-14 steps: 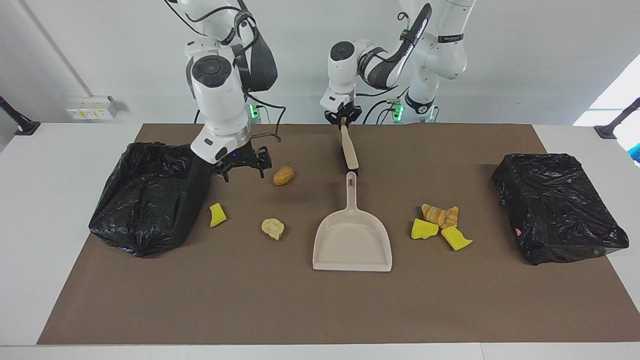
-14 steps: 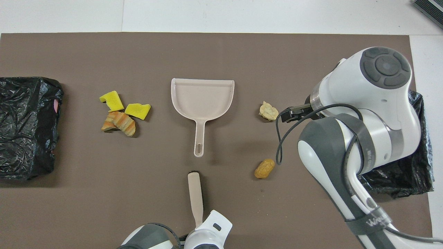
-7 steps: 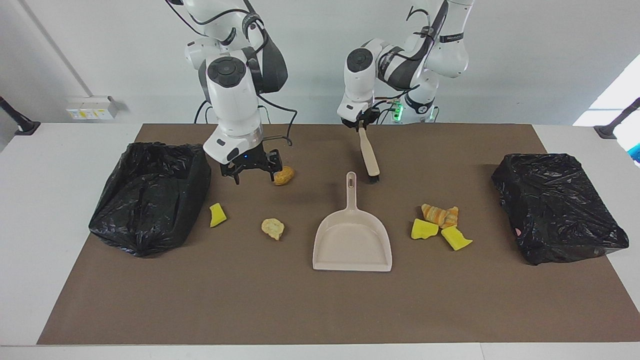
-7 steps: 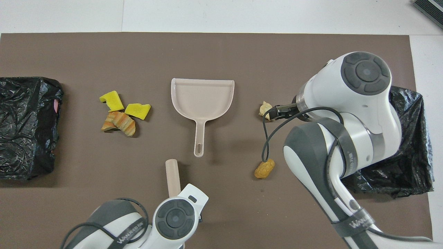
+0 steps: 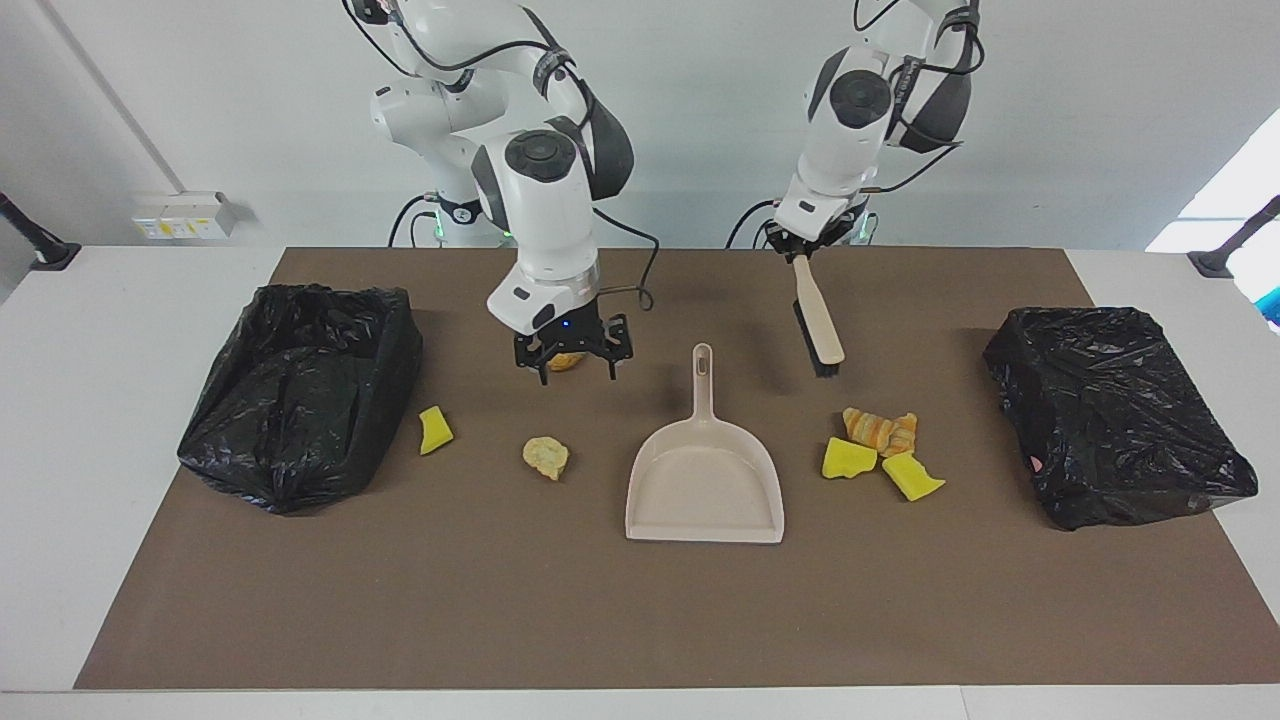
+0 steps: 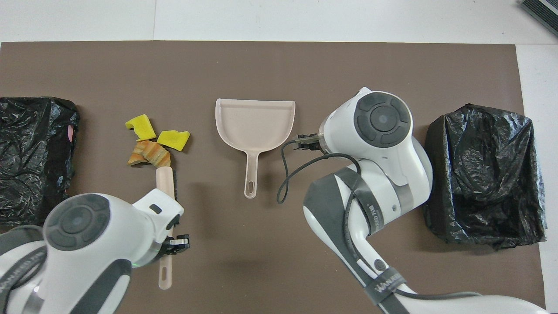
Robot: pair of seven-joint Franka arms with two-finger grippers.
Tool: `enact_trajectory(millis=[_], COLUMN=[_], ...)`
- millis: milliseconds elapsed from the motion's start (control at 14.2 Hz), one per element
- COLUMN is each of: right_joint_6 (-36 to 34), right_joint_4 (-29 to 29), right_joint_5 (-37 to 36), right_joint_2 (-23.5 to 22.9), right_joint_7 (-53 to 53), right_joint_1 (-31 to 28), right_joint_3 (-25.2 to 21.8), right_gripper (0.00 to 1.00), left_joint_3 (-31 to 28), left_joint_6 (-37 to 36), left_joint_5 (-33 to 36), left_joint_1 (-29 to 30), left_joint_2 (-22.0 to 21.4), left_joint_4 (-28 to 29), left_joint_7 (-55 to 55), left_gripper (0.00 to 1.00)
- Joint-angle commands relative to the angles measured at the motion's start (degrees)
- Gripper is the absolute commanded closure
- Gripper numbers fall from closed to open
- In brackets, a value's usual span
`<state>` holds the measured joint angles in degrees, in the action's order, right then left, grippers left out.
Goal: Sweep and dump trash in bin
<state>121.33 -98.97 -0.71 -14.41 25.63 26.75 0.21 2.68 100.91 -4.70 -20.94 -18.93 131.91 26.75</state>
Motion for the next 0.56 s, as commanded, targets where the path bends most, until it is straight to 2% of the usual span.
enact_trajectory(millis=[0,212,494], right_joint_6=[3.3,3.4,4.2], right_joint_4=[3.2,6.7,7.3], right_joint_5=[0.0,-0.9,-3.7], right_joint_2=[-3.9,-9.6,-12.0], right_joint_7=[7.2,14.6,18.8], right_joint_1=[3.7,8.7,12.4], right_joint_3=[-0.2,-0.5,-0.3], right_gripper=[0.00,0.00,0.00], left_joint_3=[0.8,0.8,0.8], left_joint_6=[-1.1,1.6,8.6], left_joint_5=[0.0,0.1,0.0], left_joint_1=[8.1,17.0,25.0], left_joint_2=[0.7,1.7,3.4], left_joint_4=[-1.3,-1.3,-1.3], left_joint_7=[-8.0,-17.0,-25.2], left_gripper=[1.00,1.00,1.00])
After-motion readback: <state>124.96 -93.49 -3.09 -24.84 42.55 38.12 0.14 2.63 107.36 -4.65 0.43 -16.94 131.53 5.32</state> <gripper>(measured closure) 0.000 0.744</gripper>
